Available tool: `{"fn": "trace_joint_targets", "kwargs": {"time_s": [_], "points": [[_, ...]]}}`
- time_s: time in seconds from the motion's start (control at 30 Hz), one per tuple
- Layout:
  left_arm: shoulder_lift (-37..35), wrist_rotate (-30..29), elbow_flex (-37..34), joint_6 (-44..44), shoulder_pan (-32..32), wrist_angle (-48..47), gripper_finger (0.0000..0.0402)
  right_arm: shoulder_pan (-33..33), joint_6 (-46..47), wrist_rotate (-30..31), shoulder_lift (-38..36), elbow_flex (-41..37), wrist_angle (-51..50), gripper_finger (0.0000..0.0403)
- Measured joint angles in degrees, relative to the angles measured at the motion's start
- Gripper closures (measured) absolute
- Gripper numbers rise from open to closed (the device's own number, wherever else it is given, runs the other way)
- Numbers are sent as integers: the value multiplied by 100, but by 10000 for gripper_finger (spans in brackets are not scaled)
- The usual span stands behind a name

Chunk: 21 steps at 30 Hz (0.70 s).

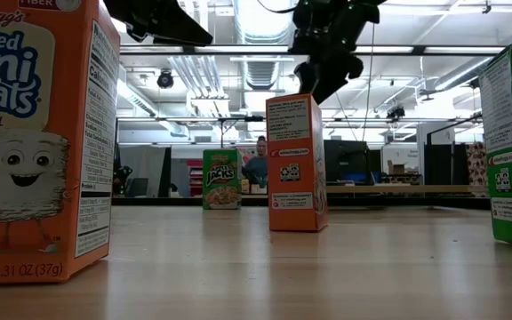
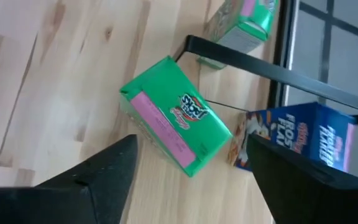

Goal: Stack cereal on shelf
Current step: Put the middle left green cereal box on the shelf

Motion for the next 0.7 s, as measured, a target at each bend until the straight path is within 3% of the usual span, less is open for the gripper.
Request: {"fn": "trace_joint_targets", "kwargs": {"time_s": [0.7], "points": [[17,8,0,-42,0,0,245,15,-456,8,364,0,272,115]]}}
